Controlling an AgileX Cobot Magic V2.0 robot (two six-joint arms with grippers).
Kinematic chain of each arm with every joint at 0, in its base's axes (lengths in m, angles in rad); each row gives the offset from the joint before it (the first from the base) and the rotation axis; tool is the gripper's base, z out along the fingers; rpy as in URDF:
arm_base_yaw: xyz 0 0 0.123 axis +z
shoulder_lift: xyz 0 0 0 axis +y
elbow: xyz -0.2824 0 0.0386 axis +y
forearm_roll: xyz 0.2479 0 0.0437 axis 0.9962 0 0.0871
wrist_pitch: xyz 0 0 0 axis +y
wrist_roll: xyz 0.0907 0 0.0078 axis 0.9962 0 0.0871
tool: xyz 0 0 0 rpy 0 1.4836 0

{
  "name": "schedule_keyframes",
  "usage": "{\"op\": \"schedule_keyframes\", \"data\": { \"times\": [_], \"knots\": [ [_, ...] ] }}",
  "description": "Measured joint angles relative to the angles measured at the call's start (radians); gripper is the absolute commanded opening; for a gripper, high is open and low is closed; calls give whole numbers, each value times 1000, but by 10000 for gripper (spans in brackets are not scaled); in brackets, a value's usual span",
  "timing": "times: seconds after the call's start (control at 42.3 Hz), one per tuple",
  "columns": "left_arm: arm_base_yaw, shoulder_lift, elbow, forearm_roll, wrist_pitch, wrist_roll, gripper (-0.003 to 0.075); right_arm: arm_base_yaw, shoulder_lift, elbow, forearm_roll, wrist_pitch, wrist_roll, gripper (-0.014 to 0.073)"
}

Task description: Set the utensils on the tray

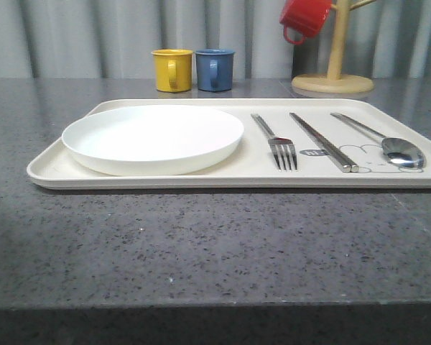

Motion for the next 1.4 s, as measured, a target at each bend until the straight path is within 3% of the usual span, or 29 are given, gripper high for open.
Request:
{"op": "schedule_keyframes", "data": {
  "times": [0.118,0.284,0.355,0.426,1.207,1.301,1.396],
  "knots": [
    [0,0,0,0,0,0,334,0,0,0,0,0,7,194],
    [0,0,0,0,0,0,123,0,0,0,0,0,9,-22],
    [0,0,0,0,0,0,41,0,0,0,0,0,11,-72],
    [0,0,0,0,0,0,-20,0,0,0,0,0,11,-67],
    [3,-16,4,17,-2,0,-20,0,0,0,2,-14,14,-67],
    [55,-60,37,19,-16,0,-20,0,0,0,2,-14,14,-67],
    [159,-138,108,17,-120,0,-20,0,0,0,2,-14,14,-67]
  ]
}}
